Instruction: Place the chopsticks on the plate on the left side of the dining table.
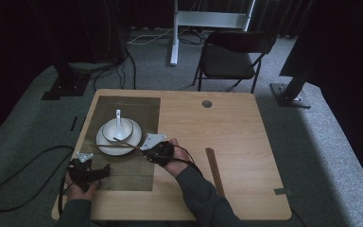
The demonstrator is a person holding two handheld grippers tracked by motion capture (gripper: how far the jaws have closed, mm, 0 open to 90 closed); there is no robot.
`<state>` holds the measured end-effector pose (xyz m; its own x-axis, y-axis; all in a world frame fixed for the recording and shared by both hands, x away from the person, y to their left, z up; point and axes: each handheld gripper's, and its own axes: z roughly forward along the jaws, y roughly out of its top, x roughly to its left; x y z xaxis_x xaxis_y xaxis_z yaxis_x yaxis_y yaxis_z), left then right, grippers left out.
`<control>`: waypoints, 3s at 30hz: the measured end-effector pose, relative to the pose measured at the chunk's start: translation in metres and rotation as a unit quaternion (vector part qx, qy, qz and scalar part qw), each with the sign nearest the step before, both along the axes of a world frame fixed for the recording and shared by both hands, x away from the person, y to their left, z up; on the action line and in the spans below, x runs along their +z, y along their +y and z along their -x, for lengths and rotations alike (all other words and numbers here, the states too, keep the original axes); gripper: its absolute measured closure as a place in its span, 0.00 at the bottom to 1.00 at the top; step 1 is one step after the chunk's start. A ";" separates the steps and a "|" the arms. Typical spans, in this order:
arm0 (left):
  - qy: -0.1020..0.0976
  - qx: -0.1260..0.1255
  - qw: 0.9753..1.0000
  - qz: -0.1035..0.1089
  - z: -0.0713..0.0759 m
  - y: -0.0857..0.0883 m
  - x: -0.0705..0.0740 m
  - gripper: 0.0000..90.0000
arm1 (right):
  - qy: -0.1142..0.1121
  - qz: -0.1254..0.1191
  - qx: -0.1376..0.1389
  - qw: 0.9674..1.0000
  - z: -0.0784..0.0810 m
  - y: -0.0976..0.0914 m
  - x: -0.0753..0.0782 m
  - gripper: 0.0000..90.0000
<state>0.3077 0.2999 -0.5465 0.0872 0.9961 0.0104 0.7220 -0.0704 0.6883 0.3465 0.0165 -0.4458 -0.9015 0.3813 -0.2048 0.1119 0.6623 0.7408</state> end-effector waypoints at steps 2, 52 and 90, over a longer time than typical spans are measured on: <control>0.000 0.000 1.000 0.000 0.000 0.000 0.000 0.00 | -0.002 0.001 0.002 1.000 -0.001 0.002 0.001 0.95; 0.001 0.000 1.000 0.000 0.000 0.000 0.000 0.00 | 0.004 0.019 0.038 0.999 -0.021 0.043 -0.002 0.95; 0.000 0.000 1.000 0.000 0.000 0.000 0.000 0.00 | 0.002 0.047 0.064 0.997 -0.029 0.068 -0.015 0.95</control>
